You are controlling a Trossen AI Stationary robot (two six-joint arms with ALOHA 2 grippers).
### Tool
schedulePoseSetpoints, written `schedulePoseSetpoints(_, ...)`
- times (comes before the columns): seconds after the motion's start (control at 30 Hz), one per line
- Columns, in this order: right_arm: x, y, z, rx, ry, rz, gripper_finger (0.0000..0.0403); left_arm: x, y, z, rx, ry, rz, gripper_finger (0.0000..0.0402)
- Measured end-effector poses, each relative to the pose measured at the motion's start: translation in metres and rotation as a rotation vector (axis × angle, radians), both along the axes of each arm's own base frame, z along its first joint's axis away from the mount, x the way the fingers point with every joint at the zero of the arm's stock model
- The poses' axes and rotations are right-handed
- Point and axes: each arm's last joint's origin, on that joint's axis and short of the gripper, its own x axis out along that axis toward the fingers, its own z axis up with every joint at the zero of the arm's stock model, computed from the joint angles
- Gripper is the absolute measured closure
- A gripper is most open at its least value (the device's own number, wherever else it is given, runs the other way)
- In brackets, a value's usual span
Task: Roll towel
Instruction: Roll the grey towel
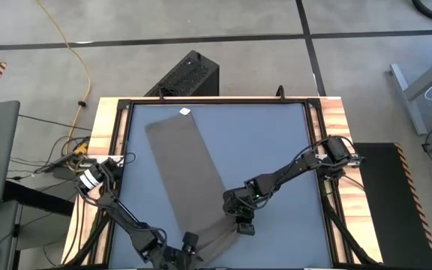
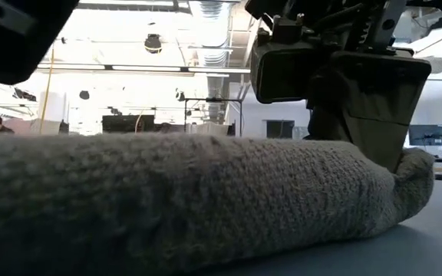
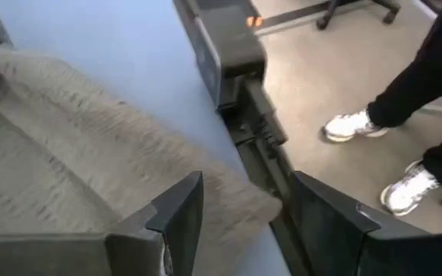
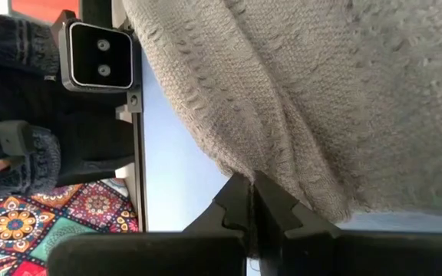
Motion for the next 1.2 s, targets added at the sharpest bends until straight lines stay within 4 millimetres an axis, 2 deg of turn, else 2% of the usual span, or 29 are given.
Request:
schedulePoseSetpoints(0.1, 0.000, 0.000, 0.000, -0.001, 0.002, -0.001, 0.0378, -0.004, 0.003, -0.006, 0.010, 0.049, 0.038, 0.0228)
schedulePoseSetpoints(0.27, 0.000, -0.001, 0.000, 0.002, 0.002, 0.001, 0.0377, -0.006, -0.006, -0.012, -0.014, 0.057, 0.024, 0.0235)
schedulePoseSetpoints(0.57, -0.001, -0.001, -0.001, 0.004, 0.037, -0.016, 0.0377, 0.007, -0.020, -0.037, -0.067, 0.082, 0.091, 0.0237)
schedulePoseSetpoints(0.77, -0.002, 0.001, -0.001, 0.009, 0.061, -0.031, 0.0377, 0.004, -0.016, -0.038, -0.055, 0.137, 0.168, 0.0237)
schedulePoseSetpoints(1.07, 0.003, -0.010, -0.001, 0.024, 0.089, -0.107, 0.0377, -0.002, -0.014, -0.039, -0.045, 0.237, 0.150, 0.0237)
schedulePoseSetpoints(1.2, 0.005, -0.011, 0.000, 0.038, 0.084, -0.132, 0.0375, -0.009, -0.003, -0.036, 0.059, 0.313, 0.171, 0.0237)
